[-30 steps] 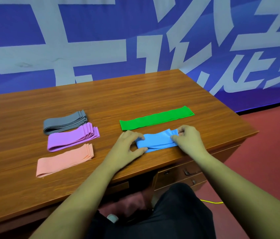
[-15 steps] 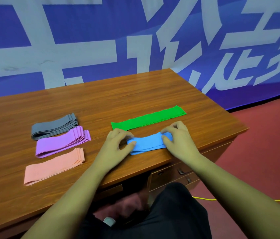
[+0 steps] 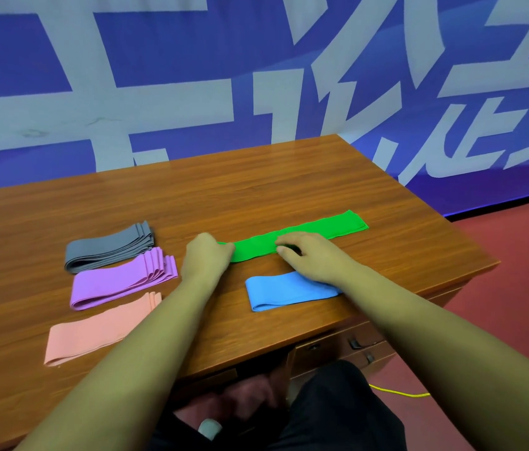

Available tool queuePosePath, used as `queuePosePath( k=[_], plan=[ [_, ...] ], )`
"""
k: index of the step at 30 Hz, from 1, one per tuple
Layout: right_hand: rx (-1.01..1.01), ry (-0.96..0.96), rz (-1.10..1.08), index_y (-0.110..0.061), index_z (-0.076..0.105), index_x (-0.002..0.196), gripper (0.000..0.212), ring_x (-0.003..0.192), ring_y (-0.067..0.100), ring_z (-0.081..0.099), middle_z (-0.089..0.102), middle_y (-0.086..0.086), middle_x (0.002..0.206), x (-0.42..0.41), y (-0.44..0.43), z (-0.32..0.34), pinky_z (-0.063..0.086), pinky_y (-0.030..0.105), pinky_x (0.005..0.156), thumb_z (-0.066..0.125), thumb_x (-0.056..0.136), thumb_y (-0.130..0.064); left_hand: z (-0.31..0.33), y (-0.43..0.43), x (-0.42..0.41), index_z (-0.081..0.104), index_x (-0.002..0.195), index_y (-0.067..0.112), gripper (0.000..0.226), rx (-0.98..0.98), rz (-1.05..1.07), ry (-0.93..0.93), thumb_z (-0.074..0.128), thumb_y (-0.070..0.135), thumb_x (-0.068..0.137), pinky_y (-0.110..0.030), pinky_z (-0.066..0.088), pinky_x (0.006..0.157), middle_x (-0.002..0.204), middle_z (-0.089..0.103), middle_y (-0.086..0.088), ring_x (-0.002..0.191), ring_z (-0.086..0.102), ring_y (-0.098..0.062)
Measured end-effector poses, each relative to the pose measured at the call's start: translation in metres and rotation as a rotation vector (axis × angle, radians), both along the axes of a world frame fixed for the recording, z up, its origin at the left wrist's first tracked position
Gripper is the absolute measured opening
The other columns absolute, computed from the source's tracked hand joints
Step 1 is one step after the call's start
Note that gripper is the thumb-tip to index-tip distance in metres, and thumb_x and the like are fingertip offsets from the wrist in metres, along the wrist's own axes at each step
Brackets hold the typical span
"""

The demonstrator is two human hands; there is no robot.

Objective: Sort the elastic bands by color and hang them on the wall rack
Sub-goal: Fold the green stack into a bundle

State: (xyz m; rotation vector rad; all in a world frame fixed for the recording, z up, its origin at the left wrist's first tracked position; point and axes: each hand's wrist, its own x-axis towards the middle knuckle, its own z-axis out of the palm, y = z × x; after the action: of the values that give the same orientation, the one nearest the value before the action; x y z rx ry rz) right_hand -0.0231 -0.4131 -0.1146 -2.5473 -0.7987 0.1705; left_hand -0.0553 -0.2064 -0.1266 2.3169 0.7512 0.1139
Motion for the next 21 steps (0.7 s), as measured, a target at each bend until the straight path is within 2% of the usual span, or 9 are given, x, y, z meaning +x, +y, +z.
queuePosePath(
  k=[2,5,8,10,11,13,15,18,21],
  plan=[
    [-0.021,-0.003,0.012,-0.013,0.063,0.126,0.036,0.125,0.019,0.051,0.061,0.002,0.133,0.002,0.0,0.0,0.039,0.033,0.106,0.045,0.101,-0.032,0.006,-0.001,0.008,0.049,0.074,0.011,0.03,-0.017,-0.008,0.073,0.068,0.033,0.082,-0.033,0.042,0.068,0.096,0.062,-0.013,0.089,0.059,-0.033],
    [-0.018,-0.027,0.02,-0.015,0.064,0.126,0.036,0.129,0.016,0.048,0.058,0.0,0.137,0.006,0.0,-0.005,0.033,0.028,0.108,0.046,0.101,-0.033,0.006,-0.003,0.017,0.046,0.069,0.012,0.035,-0.033,-0.032,0.139,0.072,0.033,0.081,-0.032,0.04,0.067,0.088,0.06,-0.01,0.084,0.056,-0.031],
    [-0.012,-0.038,0.031,-0.014,0.065,0.124,0.035,0.131,0.013,0.046,0.057,0.0,0.138,0.009,-0.001,-0.011,0.03,0.023,0.106,0.048,0.1,-0.032,0.001,-0.004,0.019,0.057,0.075,0.011,0.02,-0.012,-0.081,0.125,0.065,0.03,0.077,-0.031,0.044,0.065,0.09,0.069,-0.015,0.084,0.064,-0.033],
    [0.01,-0.014,0.021,-0.014,0.068,0.118,0.031,0.125,0.014,0.051,0.061,0.0,0.133,0.011,0.0,-0.011,0.033,0.024,0.105,0.05,0.099,-0.03,-0.003,-0.003,0.02,0.059,0.084,0.011,0.018,-0.015,-0.109,0.066,0.059,0.027,0.077,-0.034,0.051,0.068,0.09,0.07,-0.016,0.084,0.067,-0.034],
    [0.045,0.003,0.0,-0.014,0.07,0.115,0.029,0.12,0.015,0.055,0.065,0.0,0.127,0.013,0.001,-0.009,0.038,0.027,0.103,0.051,0.098,-0.028,-0.004,-0.003,0.02,0.06,0.09,0.01,0.019,-0.045,-0.12,0.02,0.058,0.025,0.078,-0.036,0.053,0.069,0.087,0.071,-0.016,0.08,0.068,-0.033],
    [0.203,0.056,-0.096,-0.015,0.072,0.107,0.023,0.107,0.014,0.061,0.07,-0.002,0.112,0.019,0.008,-0.004,0.046,0.028,0.096,0.054,0.096,-0.025,-0.003,-0.004,0.021,0.06,0.097,0.008,0.02,-0.161,-0.15,-0.092,0.058,0.019,0.08,-0.036,0.056,0.065,0.074,0.07,-0.012,0.061,0.068,-0.021],
    [0.473,0.252,-0.233,-0.012,0.072,0.101,0.022,0.1,0.014,0.063,0.071,0.0,0.103,0.025,0.016,0.005,0.048,0.025,0.088,0.054,0.097,-0.024,0.003,-0.01,0.023,0.06,0.092,0.01,0.014,-0.243,-0.208,-0.196,0.064,0.016,0.08,-0.038,0.057,0.064,0.068,0.069,-0.006,0.051,0.063,-0.013],
    [0.824,0.721,-0.363,-0.006,0.066,0.101,0.037,0.092,0.025,0.067,0.071,0.013,0.098,0.031,0.022,0.021,0.054,0.036,0.085,0.049,0.099,-0.039,0.016,-0.028,0.027,0.059,0.095,0.014,0.025,-0.377,-0.315,-0.257,0.076,0.022,0.079,-0.034,0.053,0.064,0.074,0.068,-0.001,0.063,0.063,-0.015],
    [0.921,0.811,-0.415,-0.002,0.066,0.102,0.044,0.084,0.028,0.067,0.068,0.014,0.089,0.039,0.014,0.029,0.057,0.043,0.086,0.06,0.092,-0.043,0.021,-0.043,0.032,0.057,0.107,0.012,0.033,-0.523,-0.375,-0.24,0.075,0.023,0.082,-0.034,0.05,0.064,0.08,0.07,-0.002,0.067,0.063,-0.014]
  ],
)
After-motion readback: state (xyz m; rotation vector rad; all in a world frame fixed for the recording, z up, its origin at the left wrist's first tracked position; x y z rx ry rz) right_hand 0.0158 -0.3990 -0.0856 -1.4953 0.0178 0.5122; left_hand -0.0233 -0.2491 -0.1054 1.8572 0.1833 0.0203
